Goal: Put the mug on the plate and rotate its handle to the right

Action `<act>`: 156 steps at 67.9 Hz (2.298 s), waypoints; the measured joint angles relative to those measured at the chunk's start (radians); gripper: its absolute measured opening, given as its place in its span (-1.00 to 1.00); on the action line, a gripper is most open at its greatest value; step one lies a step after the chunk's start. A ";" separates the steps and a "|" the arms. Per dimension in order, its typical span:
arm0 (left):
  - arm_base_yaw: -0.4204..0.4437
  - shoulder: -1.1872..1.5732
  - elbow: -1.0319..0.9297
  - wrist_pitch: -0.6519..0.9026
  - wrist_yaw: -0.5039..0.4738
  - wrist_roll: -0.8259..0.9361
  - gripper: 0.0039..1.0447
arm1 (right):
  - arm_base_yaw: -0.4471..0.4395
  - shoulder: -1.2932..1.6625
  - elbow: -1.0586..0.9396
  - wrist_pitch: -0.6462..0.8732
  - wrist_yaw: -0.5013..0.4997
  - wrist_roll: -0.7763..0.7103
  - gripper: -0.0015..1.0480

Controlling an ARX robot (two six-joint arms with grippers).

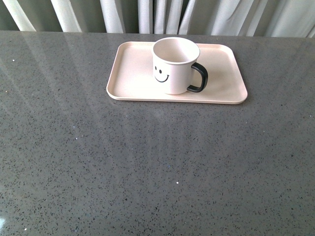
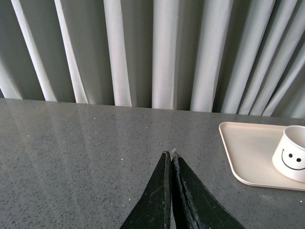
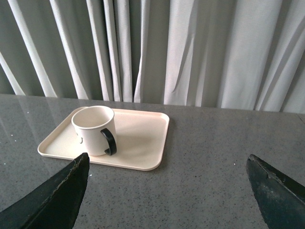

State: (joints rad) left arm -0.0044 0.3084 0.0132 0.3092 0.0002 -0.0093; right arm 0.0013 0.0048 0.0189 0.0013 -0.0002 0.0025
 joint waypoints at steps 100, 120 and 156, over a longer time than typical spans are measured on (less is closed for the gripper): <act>0.002 -0.292 0.000 -0.310 0.000 0.002 0.83 | -0.172 0.581 0.277 -0.231 -0.381 -0.153 0.82; 0.002 -0.292 0.000 -0.309 0.000 0.002 0.83 | -0.040 1.382 0.693 0.126 -0.272 -0.141 0.82; 0.002 -0.292 0.000 -0.310 0.000 0.002 0.83 | 0.160 1.900 1.165 0.114 -0.150 -0.107 0.82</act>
State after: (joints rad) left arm -0.0025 0.0162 0.0135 -0.0006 0.0002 -0.0071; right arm 0.1612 1.9049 1.1839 0.1158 -0.1501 -0.1043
